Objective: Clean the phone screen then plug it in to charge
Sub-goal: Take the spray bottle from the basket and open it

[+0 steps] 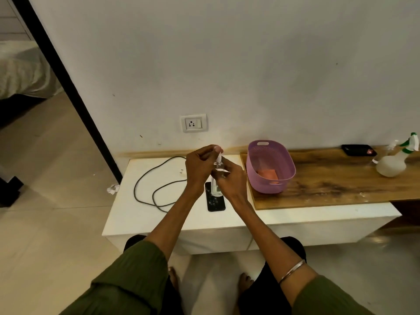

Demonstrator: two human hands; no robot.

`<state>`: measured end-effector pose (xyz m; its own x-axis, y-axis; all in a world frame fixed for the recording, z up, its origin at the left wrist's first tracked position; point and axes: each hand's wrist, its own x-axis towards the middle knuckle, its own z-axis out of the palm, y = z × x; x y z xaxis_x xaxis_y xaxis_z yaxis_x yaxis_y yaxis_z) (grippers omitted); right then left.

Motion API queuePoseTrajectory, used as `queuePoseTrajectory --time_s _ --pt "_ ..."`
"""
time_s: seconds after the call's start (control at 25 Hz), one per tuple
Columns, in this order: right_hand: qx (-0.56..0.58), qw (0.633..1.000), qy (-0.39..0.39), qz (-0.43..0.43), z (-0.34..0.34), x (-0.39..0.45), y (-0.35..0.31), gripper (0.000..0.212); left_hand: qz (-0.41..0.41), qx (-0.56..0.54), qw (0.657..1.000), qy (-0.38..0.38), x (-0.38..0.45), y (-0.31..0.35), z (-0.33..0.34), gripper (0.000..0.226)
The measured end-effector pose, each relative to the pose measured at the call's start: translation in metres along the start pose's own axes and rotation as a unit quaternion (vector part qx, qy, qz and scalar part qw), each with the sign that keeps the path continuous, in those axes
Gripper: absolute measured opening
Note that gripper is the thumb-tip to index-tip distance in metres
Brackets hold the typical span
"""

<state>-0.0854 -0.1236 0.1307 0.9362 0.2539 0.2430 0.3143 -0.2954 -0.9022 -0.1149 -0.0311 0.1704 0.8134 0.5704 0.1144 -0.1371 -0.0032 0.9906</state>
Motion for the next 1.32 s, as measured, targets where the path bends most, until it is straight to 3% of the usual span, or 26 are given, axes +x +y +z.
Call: queuePoseTrajectory --time_s 0.12,0.2,0.24,0.32,0.44,0.52,0.6,0.68,0.84,0.92,1.16,1.24,1.32 --pt "0.072 0.989 -0.127 0.017 -0.012 0.005 -0.002 0.03 -0.014 0.015 0.982 -0.186 0.012 0.008 -0.02 0.032" --pt "0.074 0.987 -0.145 0.012 -0.014 0.004 -0.003 0.032 -0.013 0.016 0.973 -0.231 0.012 0.012 -0.027 0.032" --pt "0.055 0.989 -0.134 0.007 -0.014 0.002 -0.004 0.031 -0.01 0.015 0.976 -0.218 0.009 0.013 -0.027 0.029" --pt "0.012 0.997 -0.075 -0.007 -0.012 -0.007 -0.005 0.031 0.002 0.021 0.992 -0.125 0.001 0.014 -0.02 0.016" --pt "-0.054 0.997 0.056 -0.021 -0.001 -0.023 -0.004 0.05 0.008 0.018 0.999 0.025 -0.016 0.009 -0.003 0.018" --pt "-0.072 0.99 0.115 -0.039 0.007 -0.03 -0.004 0.052 0.005 -0.033 0.996 0.081 -0.025 0.01 0.006 0.025" --pt "-0.078 0.987 0.127 -0.06 0.008 -0.026 -0.005 0.051 -0.016 -0.086 0.99 0.112 -0.025 0.01 0.008 0.018" --pt "-0.033 0.994 0.083 -0.058 0.004 -0.016 -0.001 0.05 -0.026 -0.064 0.996 0.05 -0.017 0.009 0.0 0.015" --pt "0.073 0.996 -0.028 -0.036 0.003 -0.003 0.013 0.039 0.013 0.037 0.979 -0.199 0.007 0.0 -0.023 0.032" --pt "0.074 0.996 -0.034 -0.033 0.008 0.0 0.023 0.035 0.01 0.042 0.975 -0.219 0.014 -0.009 -0.027 0.029" --pt "-0.075 0.987 0.117 -0.081 0.038 -0.006 0.058 0.054 0.035 -0.005 0.997 0.071 0.006 -0.053 -0.003 0.009" --pt "-0.035 0.989 0.132 -0.057 0.049 -0.004 0.076 0.057 0.044 -0.094 0.986 0.13 0.022 -0.055 -0.001 0.011" --pt "-0.007 0.992 0.125 -0.031 0.055 -0.002 0.096 0.054 0.051 -0.104 0.983 0.139 0.045 -0.065 -0.011 0.012"
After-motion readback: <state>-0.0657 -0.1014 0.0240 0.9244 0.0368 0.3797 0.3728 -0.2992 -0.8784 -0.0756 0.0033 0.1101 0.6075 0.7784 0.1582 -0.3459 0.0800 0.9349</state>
